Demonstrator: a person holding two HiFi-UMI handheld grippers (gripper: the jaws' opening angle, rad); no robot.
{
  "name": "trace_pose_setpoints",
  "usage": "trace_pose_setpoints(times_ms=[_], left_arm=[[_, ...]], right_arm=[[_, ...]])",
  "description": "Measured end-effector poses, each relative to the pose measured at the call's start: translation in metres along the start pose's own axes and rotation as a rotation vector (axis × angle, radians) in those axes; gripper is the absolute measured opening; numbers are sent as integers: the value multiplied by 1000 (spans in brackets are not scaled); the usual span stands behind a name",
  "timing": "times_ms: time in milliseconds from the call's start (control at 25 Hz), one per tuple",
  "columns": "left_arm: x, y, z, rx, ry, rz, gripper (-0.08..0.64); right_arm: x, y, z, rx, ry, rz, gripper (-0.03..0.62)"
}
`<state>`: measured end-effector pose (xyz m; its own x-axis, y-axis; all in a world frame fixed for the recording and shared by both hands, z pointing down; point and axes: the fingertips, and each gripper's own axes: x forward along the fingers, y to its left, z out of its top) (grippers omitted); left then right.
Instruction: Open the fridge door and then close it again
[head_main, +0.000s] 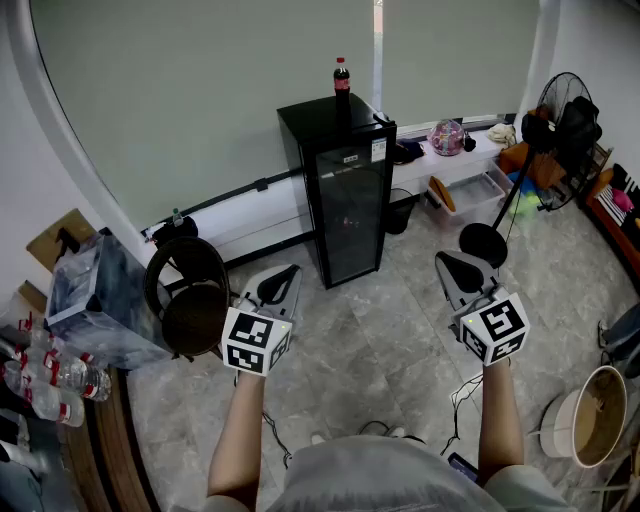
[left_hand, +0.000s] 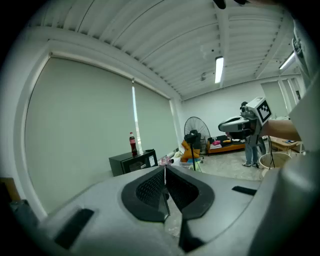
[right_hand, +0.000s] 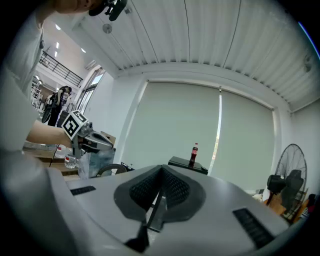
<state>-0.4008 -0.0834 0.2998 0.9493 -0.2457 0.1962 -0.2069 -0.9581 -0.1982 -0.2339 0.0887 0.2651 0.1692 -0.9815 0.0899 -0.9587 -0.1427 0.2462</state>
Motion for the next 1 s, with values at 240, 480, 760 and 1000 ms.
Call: trace_pose_setpoints(times_ms=[240,480,760,1000], left_arm=[[3,-10,-2,3,17,7,11],[8,-33,-1,10,50,17,11],[23,-71,2,-14,67,33,14],[36,-95,-1,-75,83,94,172]], right_arm=[[-8,-12,-7,42,-18,-5,-5],[-23,-32,-18,178,-35,48,-5],[-38,-63,-40,151,-39,89,-2],[-52,-89,-63,104,-20,115,149]])
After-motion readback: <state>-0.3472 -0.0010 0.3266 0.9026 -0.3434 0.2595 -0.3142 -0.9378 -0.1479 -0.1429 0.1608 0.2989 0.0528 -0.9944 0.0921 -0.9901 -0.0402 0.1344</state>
